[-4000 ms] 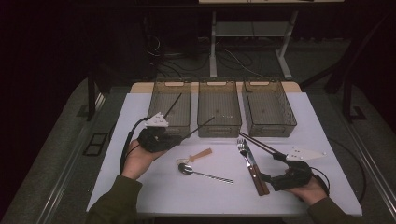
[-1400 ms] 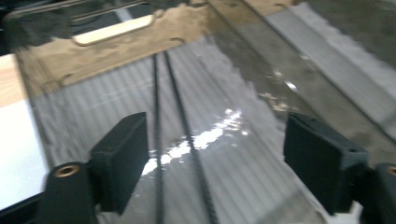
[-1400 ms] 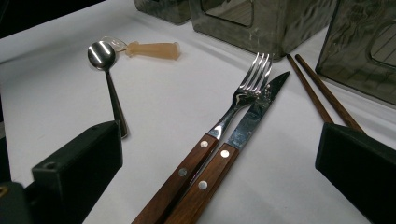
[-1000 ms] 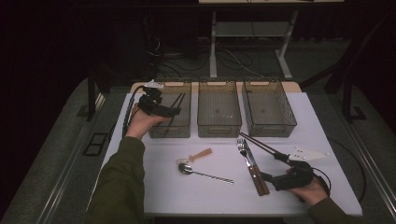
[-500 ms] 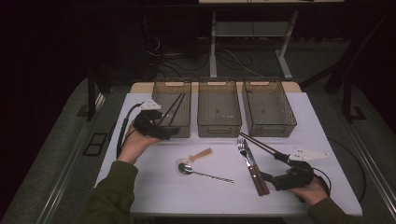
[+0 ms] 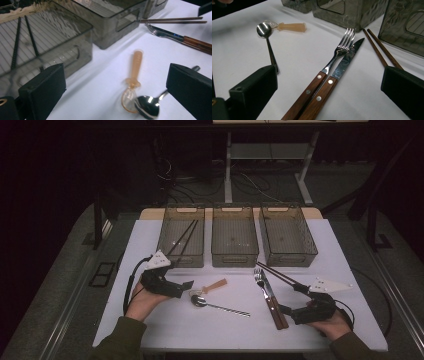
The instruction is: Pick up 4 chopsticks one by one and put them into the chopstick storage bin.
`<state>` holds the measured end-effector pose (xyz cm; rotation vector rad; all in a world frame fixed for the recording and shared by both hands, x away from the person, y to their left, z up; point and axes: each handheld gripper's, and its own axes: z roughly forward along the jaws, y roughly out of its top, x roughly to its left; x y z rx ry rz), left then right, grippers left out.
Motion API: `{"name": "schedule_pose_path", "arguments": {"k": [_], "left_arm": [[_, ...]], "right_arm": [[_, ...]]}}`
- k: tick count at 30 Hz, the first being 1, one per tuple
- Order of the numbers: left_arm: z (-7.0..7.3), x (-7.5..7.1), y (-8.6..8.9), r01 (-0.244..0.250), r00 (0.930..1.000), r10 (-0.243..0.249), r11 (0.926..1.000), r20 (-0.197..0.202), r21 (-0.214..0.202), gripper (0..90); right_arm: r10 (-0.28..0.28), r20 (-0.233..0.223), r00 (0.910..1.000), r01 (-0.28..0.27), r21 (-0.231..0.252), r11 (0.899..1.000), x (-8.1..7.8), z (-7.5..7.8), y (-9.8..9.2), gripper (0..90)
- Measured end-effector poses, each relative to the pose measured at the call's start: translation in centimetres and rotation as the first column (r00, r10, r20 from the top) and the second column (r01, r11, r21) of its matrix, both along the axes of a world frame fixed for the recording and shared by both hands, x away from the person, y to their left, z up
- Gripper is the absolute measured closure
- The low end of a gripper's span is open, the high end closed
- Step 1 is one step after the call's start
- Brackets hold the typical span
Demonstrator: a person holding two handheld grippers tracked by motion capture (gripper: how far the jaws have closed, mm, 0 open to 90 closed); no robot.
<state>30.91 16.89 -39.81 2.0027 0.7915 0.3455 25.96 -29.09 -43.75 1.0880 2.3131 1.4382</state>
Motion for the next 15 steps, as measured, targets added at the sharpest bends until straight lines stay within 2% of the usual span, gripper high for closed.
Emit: {"name": "schedule_pose_path", "arguments": {"k": [6,11,12,14,15], "left_arm": [[-1.4,-1.8,-0.4,0.014,0.9999,-0.014,0.9996,-0.009,-0.025,0.8],[-1.9,-2.9,-0.4,0.017,0.9998,-0.017,0.9985,-0.010,-0.053,0.5],[-2.3,-3.4,-0.4,0.020,0.9997,-0.021,0.9974,-0.013,-0.070,0.6],[-2.5,-3.6,-0.5,0.026,0.9995,-0.027,0.9967,-0.017,-0.076,0.6],[-3.0,-3.9,-0.8,0.047,0.9985,-0.049,0.9956,-0.024,-0.081,0.6]], "right_arm": [[0.004,0.001,1.0000,-0.004,-0.005,1.000,0.0,0.0,0.0,0.4],[0.006,0.008,1.0000,-0.006,-0.005,1.000,0.0,0.0,0.0,0.4],[0.006,0.007,1.0000,-0.006,-0.007,1.000,0.0,0.0,0.0,0.4],[0.006,0.007,1.0000,-0.006,-0.007,1.000,0.0,0.0,0.1,0.4],[0.005,0.007,1.0000,-0.005,-0.007,1.000,0.0,0.0,0.1,0.4]]}}
